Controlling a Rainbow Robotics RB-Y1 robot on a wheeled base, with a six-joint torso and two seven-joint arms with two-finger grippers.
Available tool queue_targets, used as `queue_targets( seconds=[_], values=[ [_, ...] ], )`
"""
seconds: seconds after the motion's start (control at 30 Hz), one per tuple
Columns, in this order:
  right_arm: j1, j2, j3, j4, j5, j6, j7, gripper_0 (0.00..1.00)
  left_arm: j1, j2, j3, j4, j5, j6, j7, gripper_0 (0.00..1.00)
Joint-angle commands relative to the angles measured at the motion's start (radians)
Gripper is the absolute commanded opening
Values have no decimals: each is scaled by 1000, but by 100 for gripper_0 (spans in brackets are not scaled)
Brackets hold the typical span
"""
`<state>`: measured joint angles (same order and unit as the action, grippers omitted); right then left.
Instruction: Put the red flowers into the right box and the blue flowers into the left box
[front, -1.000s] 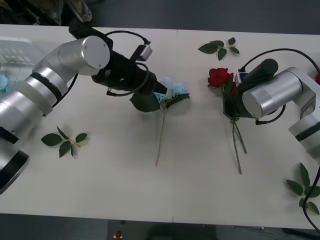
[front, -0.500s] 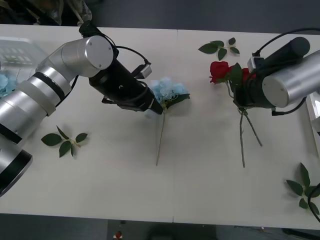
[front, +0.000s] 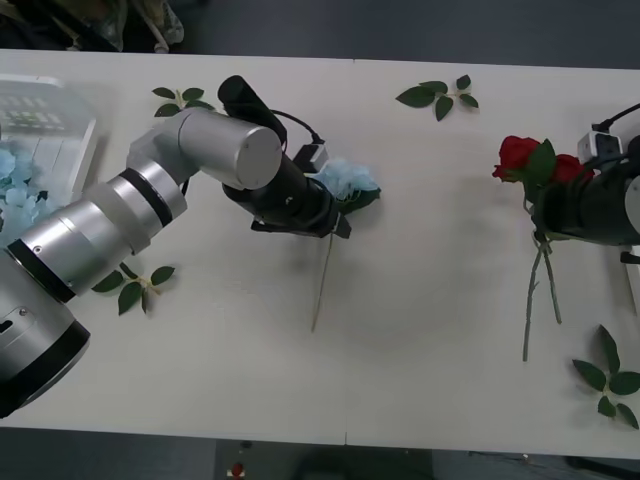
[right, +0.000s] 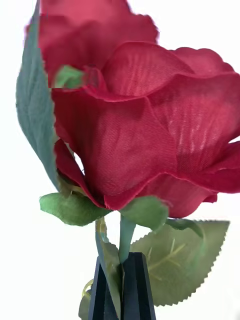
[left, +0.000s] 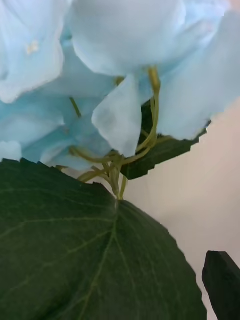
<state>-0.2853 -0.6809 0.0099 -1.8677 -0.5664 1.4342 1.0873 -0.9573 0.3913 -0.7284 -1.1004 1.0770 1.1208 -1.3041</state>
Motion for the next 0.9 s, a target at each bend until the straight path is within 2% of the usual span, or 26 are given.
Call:
queue_targets(
  seconds=[0.03, 0.07, 0.1, 0.13, 0.17, 0.2, 0.3, 0.33, 0.43, 0.73, 0.9],
  values=[
    [-23, -20, -14, 5, 3, -35, 20, 0, -54, -11, 12, -13, -9, -6, 25, 100],
    [-23, -22, -14, 9, 2, -41, 22, 0, -54, -14, 9, -10, -12, -6, 26, 100],
    [-23, -23, -16, 15, 0, -46, 22, 10, -52, -15, 7, -10, -15, -6, 29, 100],
    [-23, -25, -14, 15, -1, -52, 23, 25, -49, -15, 7, -10, -20, -7, 31, 100],
    [-23, -25, -14, 16, -1, -58, 25, 50, -43, -17, 7, -10, -23, -15, 32, 96],
    [-25, -26, -14, 19, -3, -64, 28, 63, -37, -17, 7, -10, -28, -23, 32, 92],
    [-23, -25, -14, 21, -6, -75, 39, 82, -15, -17, 7, -10, -43, -55, 32, 80],
    [-23, -25, -14, 22, -7, -77, 42, 86, -8, -17, 7, -10, -48, -64, 32, 75],
    [-23, -25, -14, 21, -12, -77, 52, 89, -5, -17, 6, -10, -60, -67, 32, 71],
    [-23, -23, -14, 21, -36, -28, 80, 89, -3, -17, -36, -4, -95, -88, 42, 71],
    [-3, -23, -14, 21, -17, 12, 75, 89, -3, -17, -62, -3, -112, -88, 43, 67]
  ],
)
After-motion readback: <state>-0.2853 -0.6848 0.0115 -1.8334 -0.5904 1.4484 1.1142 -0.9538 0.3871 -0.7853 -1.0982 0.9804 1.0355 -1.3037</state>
